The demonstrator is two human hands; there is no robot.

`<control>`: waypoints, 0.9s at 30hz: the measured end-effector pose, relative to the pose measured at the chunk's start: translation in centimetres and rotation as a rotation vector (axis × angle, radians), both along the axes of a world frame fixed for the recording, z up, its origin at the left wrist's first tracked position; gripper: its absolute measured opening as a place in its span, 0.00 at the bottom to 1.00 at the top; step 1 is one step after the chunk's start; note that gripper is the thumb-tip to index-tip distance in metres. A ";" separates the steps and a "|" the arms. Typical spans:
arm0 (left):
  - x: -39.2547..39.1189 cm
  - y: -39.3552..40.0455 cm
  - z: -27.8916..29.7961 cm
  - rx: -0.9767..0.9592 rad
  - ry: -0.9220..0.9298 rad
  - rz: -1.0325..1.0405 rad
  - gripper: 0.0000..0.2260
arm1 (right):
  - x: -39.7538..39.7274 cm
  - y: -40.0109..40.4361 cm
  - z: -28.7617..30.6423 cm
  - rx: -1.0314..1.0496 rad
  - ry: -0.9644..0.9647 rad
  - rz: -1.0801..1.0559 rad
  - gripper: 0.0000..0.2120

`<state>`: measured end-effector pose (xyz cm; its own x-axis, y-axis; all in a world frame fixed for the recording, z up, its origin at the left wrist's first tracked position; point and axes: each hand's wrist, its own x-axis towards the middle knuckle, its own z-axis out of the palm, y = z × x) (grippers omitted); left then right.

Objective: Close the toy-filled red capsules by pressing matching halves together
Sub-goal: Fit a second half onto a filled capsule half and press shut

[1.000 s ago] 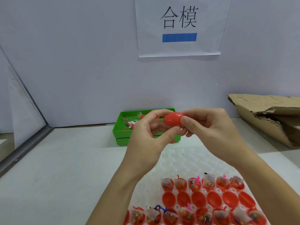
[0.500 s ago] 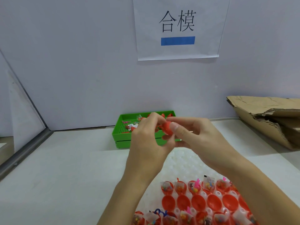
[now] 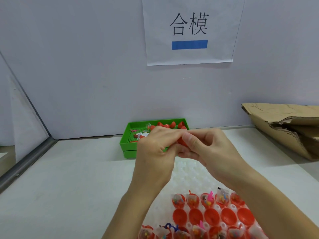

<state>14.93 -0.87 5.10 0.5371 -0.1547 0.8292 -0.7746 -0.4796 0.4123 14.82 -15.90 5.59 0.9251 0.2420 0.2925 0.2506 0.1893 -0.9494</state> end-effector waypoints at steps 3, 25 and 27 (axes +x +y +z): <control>-0.2 -0.2 0.1 0.003 -0.025 0.004 0.11 | -0.1 0.1 0.0 -0.034 -0.010 -0.061 0.18; -0.4 -0.2 0.3 -0.304 0.358 -0.222 0.12 | -0.4 -0.5 2.0 0.084 0.338 0.165 0.27; -0.4 -0.4 0.4 -0.397 0.405 -0.214 0.07 | -0.4 -0.8 2.1 0.085 0.377 0.155 0.30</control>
<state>14.56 -1.25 5.48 0.8134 -0.0151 0.5815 -0.5807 -0.0792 0.8102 14.40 -16.68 7.64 0.9257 0.3766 -0.0348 -0.1491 0.2789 -0.9487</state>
